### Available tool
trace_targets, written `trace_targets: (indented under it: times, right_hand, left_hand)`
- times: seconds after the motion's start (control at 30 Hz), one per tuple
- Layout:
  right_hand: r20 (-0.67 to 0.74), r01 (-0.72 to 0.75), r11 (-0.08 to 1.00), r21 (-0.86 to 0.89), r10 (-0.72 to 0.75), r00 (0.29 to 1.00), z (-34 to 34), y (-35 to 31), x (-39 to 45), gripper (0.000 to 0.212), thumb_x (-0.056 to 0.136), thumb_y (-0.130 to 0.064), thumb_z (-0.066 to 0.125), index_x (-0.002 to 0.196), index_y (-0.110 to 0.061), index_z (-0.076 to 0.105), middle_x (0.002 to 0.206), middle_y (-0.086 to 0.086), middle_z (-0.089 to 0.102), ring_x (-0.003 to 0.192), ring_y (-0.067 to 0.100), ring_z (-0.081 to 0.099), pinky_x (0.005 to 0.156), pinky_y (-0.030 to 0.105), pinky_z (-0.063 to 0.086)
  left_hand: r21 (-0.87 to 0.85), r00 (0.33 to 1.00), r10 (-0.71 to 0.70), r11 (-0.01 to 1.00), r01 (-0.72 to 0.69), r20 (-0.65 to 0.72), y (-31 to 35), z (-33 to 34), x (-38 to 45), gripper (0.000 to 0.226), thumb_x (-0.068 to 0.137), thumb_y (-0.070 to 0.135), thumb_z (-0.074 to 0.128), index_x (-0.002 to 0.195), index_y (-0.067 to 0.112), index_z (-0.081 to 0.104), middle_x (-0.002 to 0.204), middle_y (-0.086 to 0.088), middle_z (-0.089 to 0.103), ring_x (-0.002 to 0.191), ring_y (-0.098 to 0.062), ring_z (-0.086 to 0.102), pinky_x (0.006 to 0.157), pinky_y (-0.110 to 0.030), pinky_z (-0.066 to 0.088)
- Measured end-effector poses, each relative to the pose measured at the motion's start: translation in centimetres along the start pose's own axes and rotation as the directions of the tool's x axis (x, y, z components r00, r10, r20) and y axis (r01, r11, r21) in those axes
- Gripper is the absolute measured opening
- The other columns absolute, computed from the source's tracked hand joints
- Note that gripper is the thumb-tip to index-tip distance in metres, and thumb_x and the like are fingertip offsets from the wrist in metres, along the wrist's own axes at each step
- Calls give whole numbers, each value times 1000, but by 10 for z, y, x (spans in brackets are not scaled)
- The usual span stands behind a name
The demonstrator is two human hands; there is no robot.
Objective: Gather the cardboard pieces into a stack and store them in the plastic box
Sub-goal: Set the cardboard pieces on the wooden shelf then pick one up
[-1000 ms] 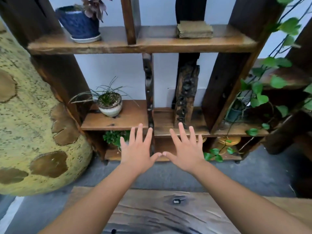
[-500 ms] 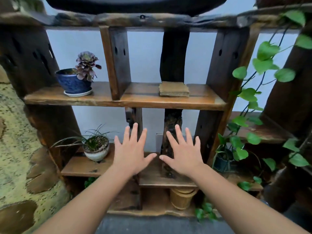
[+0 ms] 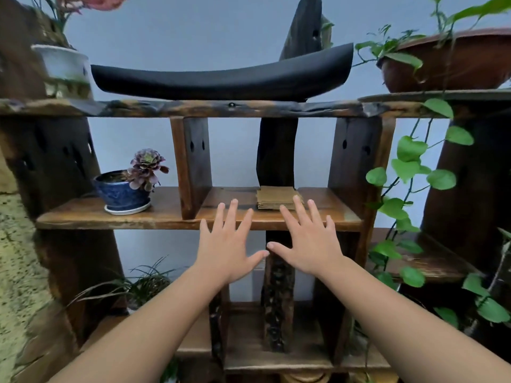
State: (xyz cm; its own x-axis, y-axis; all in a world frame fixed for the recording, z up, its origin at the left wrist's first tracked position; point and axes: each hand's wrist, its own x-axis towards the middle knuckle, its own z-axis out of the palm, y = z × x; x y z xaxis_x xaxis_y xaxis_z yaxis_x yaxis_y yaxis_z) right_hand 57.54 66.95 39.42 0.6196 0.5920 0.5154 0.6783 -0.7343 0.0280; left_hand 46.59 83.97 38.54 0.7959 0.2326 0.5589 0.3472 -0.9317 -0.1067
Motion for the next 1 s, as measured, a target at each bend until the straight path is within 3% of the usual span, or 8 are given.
trace_targets:
  times: [0.37, 0.7, 0.87, 1.0]
  right_hand:
    - [19, -32, 998, -49, 33, 999, -2, -2, 19, 91, 74, -86, 15, 151, -38, 11, 163, 0, -4, 148, 31, -2, 111, 60, 19]
    - [166, -72, 995, -61, 82, 983, 40, 26, 66, 86, 76, -83, 16, 150, -40, 10, 163, 0, -10, 148, 34, -2, 112, 57, 18]
    - [194, -163, 986, 27, 154, 969, 67, 42, 102, 76, 84, -76, 22, 150, -38, 18, 164, 0, -1, 148, 32, 8, 114, 51, 23]
    - [225, -363, 910, 200, 318, 921, 85, 57, 140, 72, 87, -71, 30, 149, -35, 24, 163, 3, 9, 145, 36, 20, 112, 49, 30]
  left_hand:
    - [-97, 998, 24, 995, -18, 56, -25, 2, 32, 93, 71, 84, 19, 149, 35, 7, 161, -6, -1, 147, -31, 0, 110, -59, 20]
    - [-255, 963, 65, 967, 4, 262, -35, 48, 100, 90, 73, 80, 28, 149, 39, 4, 161, -3, -2, 147, -29, -1, 113, -55, 19]
    - [-456, 923, 31, 875, 161, 385, -30, 73, 138, 84, 77, 76, 38, 148, 41, 11, 161, -6, 10, 146, -29, 10, 114, -53, 21]
    - [-580, 907, -15, 765, 281, 420, -24, 93, 165, 86, 82, 70, 42, 151, 29, 13, 157, -7, 26, 142, -27, 27, 113, -46, 27]
